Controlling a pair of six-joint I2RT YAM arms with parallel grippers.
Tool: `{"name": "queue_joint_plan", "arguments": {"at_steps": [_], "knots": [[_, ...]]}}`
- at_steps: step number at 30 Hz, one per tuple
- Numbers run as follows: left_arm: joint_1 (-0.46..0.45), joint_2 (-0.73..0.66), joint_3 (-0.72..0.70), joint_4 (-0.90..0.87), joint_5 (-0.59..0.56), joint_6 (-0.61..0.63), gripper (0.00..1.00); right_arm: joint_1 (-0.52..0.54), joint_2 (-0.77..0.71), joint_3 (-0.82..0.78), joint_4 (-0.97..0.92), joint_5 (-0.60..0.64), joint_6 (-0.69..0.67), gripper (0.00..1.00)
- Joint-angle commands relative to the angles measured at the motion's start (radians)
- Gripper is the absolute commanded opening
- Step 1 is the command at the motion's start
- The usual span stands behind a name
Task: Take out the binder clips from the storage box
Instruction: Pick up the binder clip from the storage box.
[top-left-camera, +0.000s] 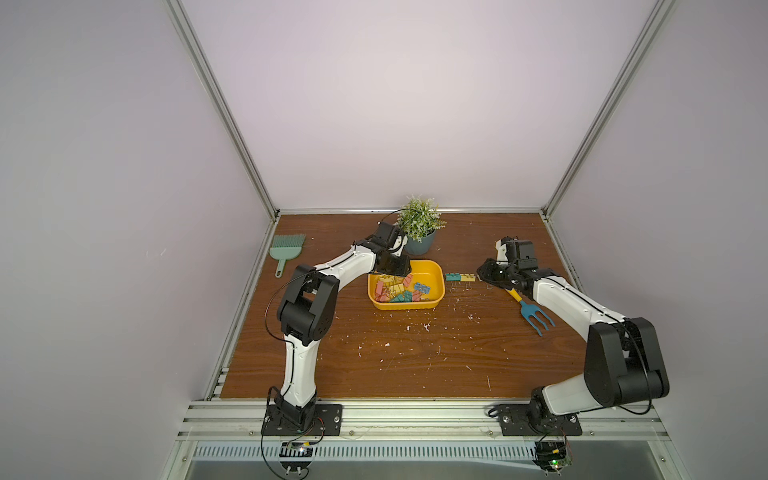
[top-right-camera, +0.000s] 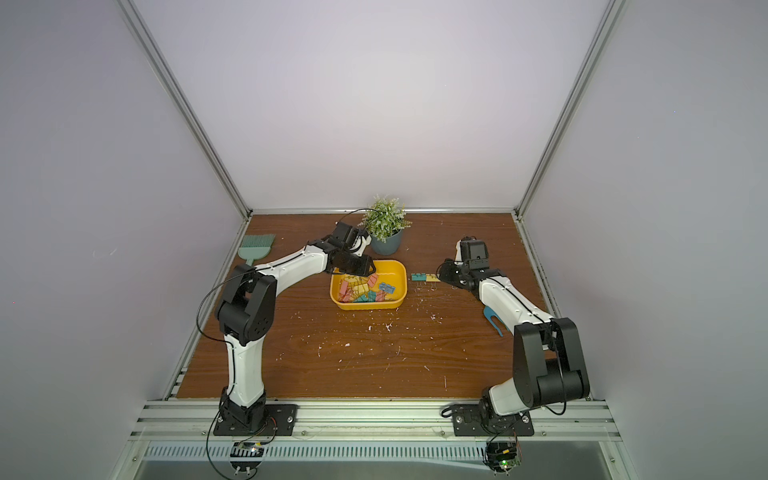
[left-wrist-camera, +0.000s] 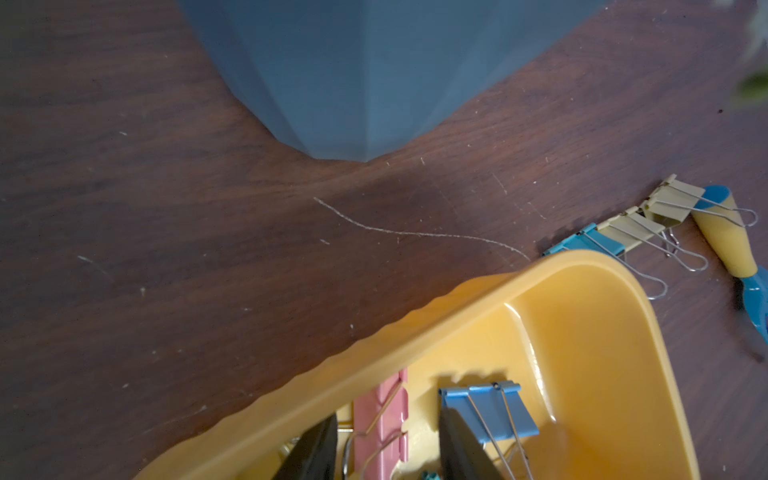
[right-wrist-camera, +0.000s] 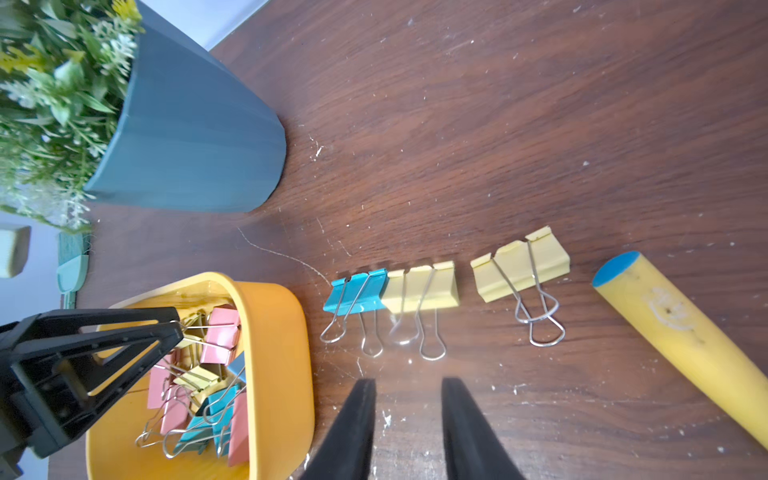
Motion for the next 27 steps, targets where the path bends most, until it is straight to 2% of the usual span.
{"name": "queue_joint_plan", "arguments": {"at_steps": [1,6,8,14,17,21,27], "knots": [[0.005,0.005,0.001,-0.029,-0.011,0.015,0.42,0.003,-0.029,-0.009,0.001,0.013,-0.014,0.33],[0.006,-0.006,-0.019,-0.011,-0.01,0.01,0.34,0.003,-0.025,-0.008,0.0,0.01,-0.015,0.33],[0.005,-0.007,-0.019,-0.011,-0.007,0.01,0.27,0.002,-0.025,-0.008,0.0,0.012,-0.016,0.33],[0.006,-0.017,-0.019,-0.01,-0.001,0.012,0.21,0.003,-0.026,-0.007,0.002,0.012,-0.018,0.33],[0.005,-0.029,-0.054,0.0,0.017,0.011,0.13,0.003,-0.026,-0.007,0.001,0.011,-0.018,0.33],[0.005,-0.051,-0.073,0.027,0.037,0.008,0.08,0.002,-0.028,-0.009,0.002,0.013,-0.017,0.33],[0.005,-0.103,-0.119,0.092,0.076,-0.013,0.05,0.003,-0.037,-0.006,0.0,0.019,-0.018,0.33]]}}
